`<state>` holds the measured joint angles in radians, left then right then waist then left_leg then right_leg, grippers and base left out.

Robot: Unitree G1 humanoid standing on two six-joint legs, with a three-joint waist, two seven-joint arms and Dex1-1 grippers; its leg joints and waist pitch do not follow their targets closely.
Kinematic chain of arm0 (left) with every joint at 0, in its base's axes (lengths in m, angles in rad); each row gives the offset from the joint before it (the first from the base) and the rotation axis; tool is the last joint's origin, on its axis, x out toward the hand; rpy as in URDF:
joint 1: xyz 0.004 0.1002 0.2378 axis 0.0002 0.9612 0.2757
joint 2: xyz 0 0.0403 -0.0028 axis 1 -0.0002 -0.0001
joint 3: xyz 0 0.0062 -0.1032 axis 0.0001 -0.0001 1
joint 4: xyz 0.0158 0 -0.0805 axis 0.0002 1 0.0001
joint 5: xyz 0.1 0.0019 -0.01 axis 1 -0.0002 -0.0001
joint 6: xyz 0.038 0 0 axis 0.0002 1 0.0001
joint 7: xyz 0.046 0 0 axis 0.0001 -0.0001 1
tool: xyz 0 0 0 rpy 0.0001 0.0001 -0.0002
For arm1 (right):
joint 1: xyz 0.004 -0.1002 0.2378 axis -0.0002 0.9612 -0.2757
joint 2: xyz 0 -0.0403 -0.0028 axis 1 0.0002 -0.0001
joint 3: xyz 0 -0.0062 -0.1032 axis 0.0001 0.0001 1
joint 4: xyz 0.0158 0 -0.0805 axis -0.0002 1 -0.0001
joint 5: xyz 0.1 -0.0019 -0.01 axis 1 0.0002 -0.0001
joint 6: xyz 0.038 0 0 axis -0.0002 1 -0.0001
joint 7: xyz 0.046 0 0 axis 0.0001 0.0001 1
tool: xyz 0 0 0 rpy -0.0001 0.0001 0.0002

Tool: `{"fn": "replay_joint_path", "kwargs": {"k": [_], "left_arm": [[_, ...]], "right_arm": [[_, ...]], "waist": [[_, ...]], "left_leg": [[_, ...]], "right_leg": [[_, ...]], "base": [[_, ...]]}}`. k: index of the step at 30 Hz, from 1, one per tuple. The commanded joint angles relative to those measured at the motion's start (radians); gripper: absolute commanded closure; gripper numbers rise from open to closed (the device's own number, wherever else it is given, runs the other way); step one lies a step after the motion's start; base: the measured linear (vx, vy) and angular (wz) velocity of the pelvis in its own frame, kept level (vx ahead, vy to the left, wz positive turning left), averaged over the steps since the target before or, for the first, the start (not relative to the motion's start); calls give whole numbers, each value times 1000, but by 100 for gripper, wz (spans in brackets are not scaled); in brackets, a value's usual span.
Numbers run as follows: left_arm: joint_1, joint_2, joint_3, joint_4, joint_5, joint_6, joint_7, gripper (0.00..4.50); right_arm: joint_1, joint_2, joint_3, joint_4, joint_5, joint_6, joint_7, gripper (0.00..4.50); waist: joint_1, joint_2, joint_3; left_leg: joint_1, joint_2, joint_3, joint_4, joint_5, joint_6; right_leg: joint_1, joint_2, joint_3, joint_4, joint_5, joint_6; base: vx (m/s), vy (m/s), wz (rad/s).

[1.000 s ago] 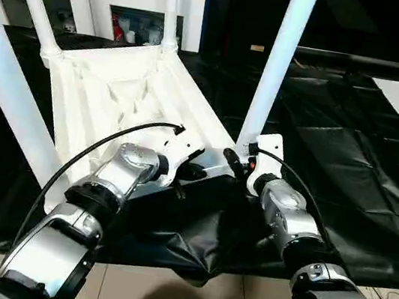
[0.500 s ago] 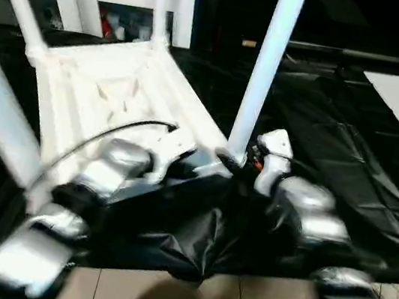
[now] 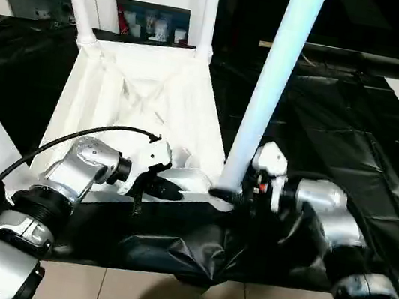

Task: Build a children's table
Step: Rotate leg to tighten

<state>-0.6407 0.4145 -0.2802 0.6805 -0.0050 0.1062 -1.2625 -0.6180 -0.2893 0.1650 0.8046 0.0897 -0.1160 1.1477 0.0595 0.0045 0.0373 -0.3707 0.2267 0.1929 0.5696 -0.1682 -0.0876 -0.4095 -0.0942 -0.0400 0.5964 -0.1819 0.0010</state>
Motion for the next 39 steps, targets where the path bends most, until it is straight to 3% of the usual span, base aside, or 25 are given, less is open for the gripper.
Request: {"fn": "replay_joint_path", "kwargs": {"k": [1, 2, 11, 16, 17, 18, 19, 21, 23, 25, 26, 29, 31, 36, 37, 38, 39], "left_arm": [[12, -5, -21, 2, -1, 8, -33, 450], [9, -4, -19, 8, 2, 7, -28, 450], [3, 7, -12, 14, 3, 10, -34, 450], [10, 0, -14, 16, 5, 12, -27, 450], [8, -5, -13, 20, 6, 13, -19, 450], [-6, -29, -5, 50, 20, 8, 48, 450], [-37, -73, 15, 107, 44, 2, 185, 450], [-50, -92, 25, 131, 53, 0, 249, 450], [-87, -149, 57, 187, 61, 24, 415, 450], [-106, -180, 74, 215, 58, 45, 489, 450], [-124, -209, 91, 242, 55, 63, 565, 450], [-137, -229, 100, 257, 53, 72, 611, 450], [-167, -268, 108, 294, 53, 75, 666, 450], [-174, -274, 77, 312, 79, 54, 610, 450], [-171, -270, 69, 310, 81, 52, 594, 450], [-166, -264, 62, 305, 83, 46, 576, 450], [-160, -254, 53, 297, 86, 36, 547, 450]], "right_arm": [[-3, -9, 5, -17, 0, 9, 28, 96], [-5, -11, 2, -10, -6, 9, 27, 109], [1, -6, -4, -9, 9, 24, 27, 180], [0, 20, -35, 40, 13, 30, -49, 188], [-5, 27, -44, 56, 12, 32, -78, 188], [-17, 50, -68, 97, 8, 34, -178, 188], [-31, 84, -99, 146, 5, 38, -315, 189], [-34, 98, -109, 161, 5, 39, -362, 189], [-43, 147, -146, 189, 13, 55, -523, 189], [-49, 177, -161, 207, 12, 58, -625, 189], [-58, 205, -170, 226, 10, 59, -706, 189], [-70, 227, -174, 242, 5, 63, -769, 189], [-114, 278, -186, 286, -3, 64, -862, 189], [-142, 289, -174, 293, -22, 34, -820, 189], [-138, 289, -171, 284, -22, 21, -791, 189], [-132, 287, -168, 269, -15, 11, -746, 133], [-124, 282, -162, 248, -7, 0, -694, 133]], "waist": [[-2, -3, -62], [-3, 1, -62], [0, -3, -63], [-1, -2, -64], [-3, 6, -62], [-4, 7, -62], [-13, 13, -56], [-20, 8, -53], [-25, 8, -52], [-26, 5, -52], [-27, 9, -53], [-30, 8, -54], [-32, 13, -54], [-30, 11, -59], [-28, 6, -60], [-28, 5, -59], [-27, 6, -60]], "left_leg": [[14, 1, 9, -53, -189, 66], [14, 0, 10, -53, -187, 66], [13, -1, 10, -50, -169, 74], [13, -1, 9, -50, -162, 75], [12, -2, 10, -51, -174, 69], [14, -2, 9, -52, -186, 64], [18, -4, 7, -58, -247, 25], [22, -6, 5, -60, -294, -1], [30, -7, 4, -60, -337, -17], [24, -10, 2, -61, -334, -9], [21, -10, 2, -61, -322, -5], [20, -12, 1, -61, -322, -3], [18, -13, 3, -60, -315, 4], [12, -12, 3, -57, -268, 23], [10, -12, 3, -56, -253, 33], [9, -12, 4, -56, -249, 41], [9, -12, 4, -55, -248, 45]], "right_leg": [[53, -22, 19, -47, -59, -267], [53, -22, 19, -47, -50, -270], [55, -22, 18, -43, -27, -277], [55, -21, 18, -42, -17, -280], [54, -21, 18, -44, -27, -280], [53, -22, 18, -45, -40, -279], [48, -24, 20, -55, -130, -266], [46, -24, 20, -63, -210, -243], [38, -24, 22, -75, -296, -215], [38, -25, 21, -80, -330, -197], [40, -25, 21, -80, -333, -186], [39, -22, 19, -83, -330, -181], [37, -22, 20, -82, -312, -184], [45, -22, 19, -73, -217, -201], [48, -22, 18, -69, -192, -208], [48, -23, 18, -70, -184, -214], [49, -24, 18, -69, -184, -215]], "base": [[0, 0, 0], [0, 0, 0], [0, 0, 0], [0, 0, 0], [0, 0, 0], [0, 0, 0], [0, 0, 0], [-26, 0, 0], [-53, 3, 4], [0, 0, 0], [0, 0, 0], [0, 0, 0], [0, 0, 0], [0, 0, 0], [0, 0, 0], [0, 0, 0], [0, 0, 0]]}}
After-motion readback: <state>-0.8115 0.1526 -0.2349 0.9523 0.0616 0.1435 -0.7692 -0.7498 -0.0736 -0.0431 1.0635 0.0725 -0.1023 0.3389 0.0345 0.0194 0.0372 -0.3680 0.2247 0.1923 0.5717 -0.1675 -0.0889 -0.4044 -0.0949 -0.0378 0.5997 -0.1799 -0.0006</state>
